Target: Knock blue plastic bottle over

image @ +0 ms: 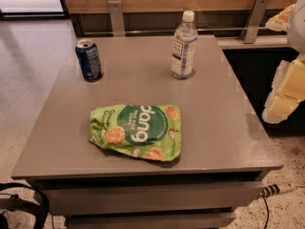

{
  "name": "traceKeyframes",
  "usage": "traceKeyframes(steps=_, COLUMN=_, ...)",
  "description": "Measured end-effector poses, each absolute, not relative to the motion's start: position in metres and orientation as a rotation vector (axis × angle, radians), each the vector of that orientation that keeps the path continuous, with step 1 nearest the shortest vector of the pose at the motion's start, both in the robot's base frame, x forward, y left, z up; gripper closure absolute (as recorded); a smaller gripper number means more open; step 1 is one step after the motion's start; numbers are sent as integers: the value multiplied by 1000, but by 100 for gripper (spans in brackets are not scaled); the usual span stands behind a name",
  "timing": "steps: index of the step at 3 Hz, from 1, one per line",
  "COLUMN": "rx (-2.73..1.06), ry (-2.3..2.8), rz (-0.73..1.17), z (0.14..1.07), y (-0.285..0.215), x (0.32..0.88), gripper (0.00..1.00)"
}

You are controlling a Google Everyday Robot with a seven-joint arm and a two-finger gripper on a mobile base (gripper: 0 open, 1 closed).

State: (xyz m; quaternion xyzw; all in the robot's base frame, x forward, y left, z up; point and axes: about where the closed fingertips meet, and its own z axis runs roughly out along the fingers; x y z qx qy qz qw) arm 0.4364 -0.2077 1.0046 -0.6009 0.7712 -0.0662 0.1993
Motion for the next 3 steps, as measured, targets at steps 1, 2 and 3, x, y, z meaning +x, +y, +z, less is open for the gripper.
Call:
traceKeyframes(steps=1, rx=-1680, ry=2157, rz=-185, z=1005, y=-208, x=436, gripper=0)
traceKeyframes(steps=2, rx=-1655, ry=2147, rz=-181, z=1008, y=-211, x=441, gripper=0)
traceKeyframes(steps=3, rx=-1554, ry=2111, rz=-130, z=1010, y=-219, x=462, gripper=0)
